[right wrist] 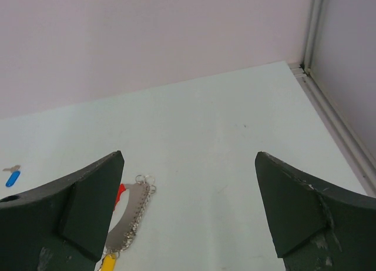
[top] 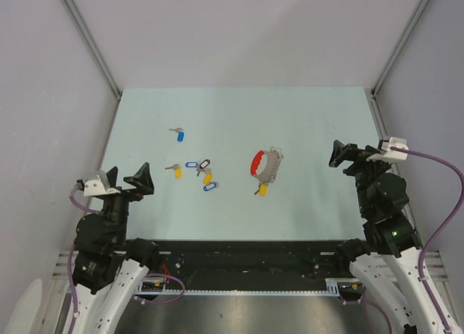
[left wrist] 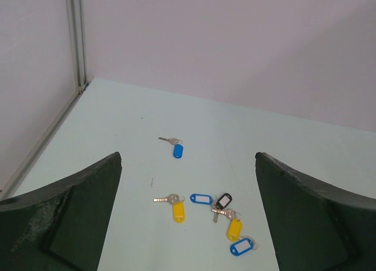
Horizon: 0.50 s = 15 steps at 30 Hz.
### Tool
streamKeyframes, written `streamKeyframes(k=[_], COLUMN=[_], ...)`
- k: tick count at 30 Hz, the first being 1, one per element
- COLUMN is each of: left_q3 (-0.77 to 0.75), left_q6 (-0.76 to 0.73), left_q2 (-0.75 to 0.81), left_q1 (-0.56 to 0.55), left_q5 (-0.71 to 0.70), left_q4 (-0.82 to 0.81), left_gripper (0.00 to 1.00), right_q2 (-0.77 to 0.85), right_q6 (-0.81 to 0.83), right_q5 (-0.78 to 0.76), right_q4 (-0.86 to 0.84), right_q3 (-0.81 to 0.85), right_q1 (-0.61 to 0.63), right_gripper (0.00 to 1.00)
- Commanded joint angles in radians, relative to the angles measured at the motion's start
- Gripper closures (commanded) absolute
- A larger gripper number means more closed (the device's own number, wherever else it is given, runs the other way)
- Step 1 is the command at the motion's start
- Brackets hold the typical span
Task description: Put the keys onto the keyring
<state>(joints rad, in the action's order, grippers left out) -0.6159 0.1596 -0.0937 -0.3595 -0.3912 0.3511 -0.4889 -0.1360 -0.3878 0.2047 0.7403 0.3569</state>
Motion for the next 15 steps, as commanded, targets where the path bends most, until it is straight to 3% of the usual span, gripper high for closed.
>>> streamKeyframes(k=[1, 5, 15], left_q3=[0.007, 0.015, 0.022], left_q6=[0.043, 0.044, 0.04], left_q2=[0.026, 0.045, 0.038], left_q1=[0.024, 0.033, 0.045], left_q5=[-0.063, -0.064, -0.069], left_q4=[-0.043, -0.049, -0.058], left_gripper=[0.0, 0.0, 0.0], right_q2=[0.119, 0.223, 0.283], right_q6=[-0.062, -0.005, 0.085], right_q5=[-0.143, -0.091, -0.131], right_q4=[-0.063, -0.082, -0.028], right_q3=[-0.073, -0.11, -0.113], right_q1=[-0.003, -0.003, -0.003], right_gripper=[0.0, 0.0, 0.0])
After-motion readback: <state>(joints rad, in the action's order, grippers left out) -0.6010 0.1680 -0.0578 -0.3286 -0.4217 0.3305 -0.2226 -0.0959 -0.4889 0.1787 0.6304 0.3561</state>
